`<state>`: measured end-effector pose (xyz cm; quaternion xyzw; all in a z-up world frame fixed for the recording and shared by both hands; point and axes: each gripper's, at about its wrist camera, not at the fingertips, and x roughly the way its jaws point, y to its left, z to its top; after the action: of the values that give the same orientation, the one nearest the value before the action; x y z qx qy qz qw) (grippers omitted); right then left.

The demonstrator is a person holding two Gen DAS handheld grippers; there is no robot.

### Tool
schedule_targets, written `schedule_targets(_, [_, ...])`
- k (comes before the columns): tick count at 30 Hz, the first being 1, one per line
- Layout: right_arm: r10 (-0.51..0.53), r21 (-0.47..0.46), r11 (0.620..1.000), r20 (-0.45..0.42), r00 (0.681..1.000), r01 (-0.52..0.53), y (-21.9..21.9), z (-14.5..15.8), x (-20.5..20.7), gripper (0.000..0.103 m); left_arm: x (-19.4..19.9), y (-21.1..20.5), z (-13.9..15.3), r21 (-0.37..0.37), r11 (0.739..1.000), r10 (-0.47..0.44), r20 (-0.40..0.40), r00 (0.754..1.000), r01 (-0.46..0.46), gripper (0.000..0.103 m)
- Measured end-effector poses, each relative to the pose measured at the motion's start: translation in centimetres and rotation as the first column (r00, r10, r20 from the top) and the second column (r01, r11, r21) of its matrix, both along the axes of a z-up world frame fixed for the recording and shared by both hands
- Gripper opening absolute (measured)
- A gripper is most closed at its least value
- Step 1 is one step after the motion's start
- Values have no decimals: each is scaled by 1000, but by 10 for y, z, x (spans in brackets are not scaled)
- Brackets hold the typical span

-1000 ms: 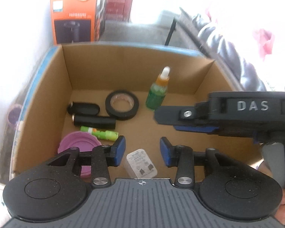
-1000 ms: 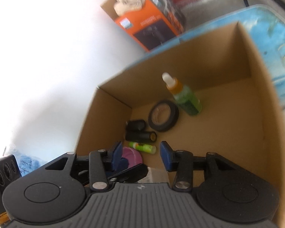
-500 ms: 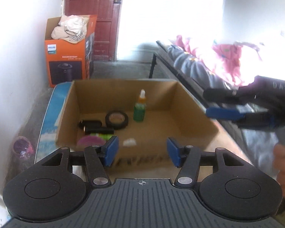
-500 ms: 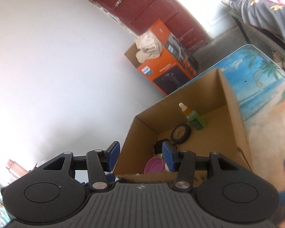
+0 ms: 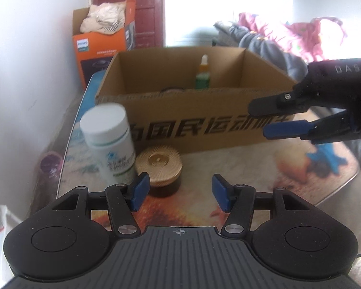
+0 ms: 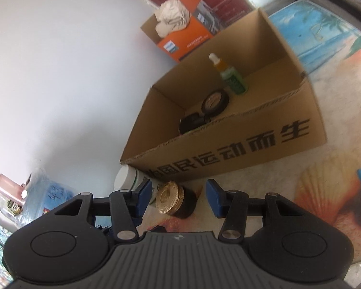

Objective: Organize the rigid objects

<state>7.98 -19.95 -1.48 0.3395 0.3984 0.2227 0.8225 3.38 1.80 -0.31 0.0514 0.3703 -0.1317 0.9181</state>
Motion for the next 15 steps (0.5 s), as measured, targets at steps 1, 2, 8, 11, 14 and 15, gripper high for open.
schedule_targets(1, [13, -3, 1000, -8, 1000, -13, 5, -1, 1, 52, 1, 2, -3, 3, 1000, 13, -4, 1000, -13, 57])
schedule_targets(2, [26, -7, 1000, -13, 1000, -26, 10, -4, 4, 52, 3, 4, -6, 4, 1000, 24, -4, 1000, -24, 57])
schedule_targets(8, [94, -23, 995, -57, 994, -95, 35, -18, 18, 49, 14, 12, -24, -2, 999, 53, -29, 998, -53, 57])
schedule_targets(11, [116, -28, 993, -61, 991, -118, 47, -21, 27, 49, 20, 11, -31, 2, 999, 50, -40, 998, -50, 57])
schedule_targets(14, [134, -63, 989, -54, 989, -137, 59, -24, 36, 49, 28, 10, -37, -1, 999, 50, -54, 997, -50, 57])
schedule_targets(15, [145, -74, 986, -55, 988, -149, 63, -24, 40, 49, 30, 10, -39, -4, 999, 50, -58, 997, -50, 57])
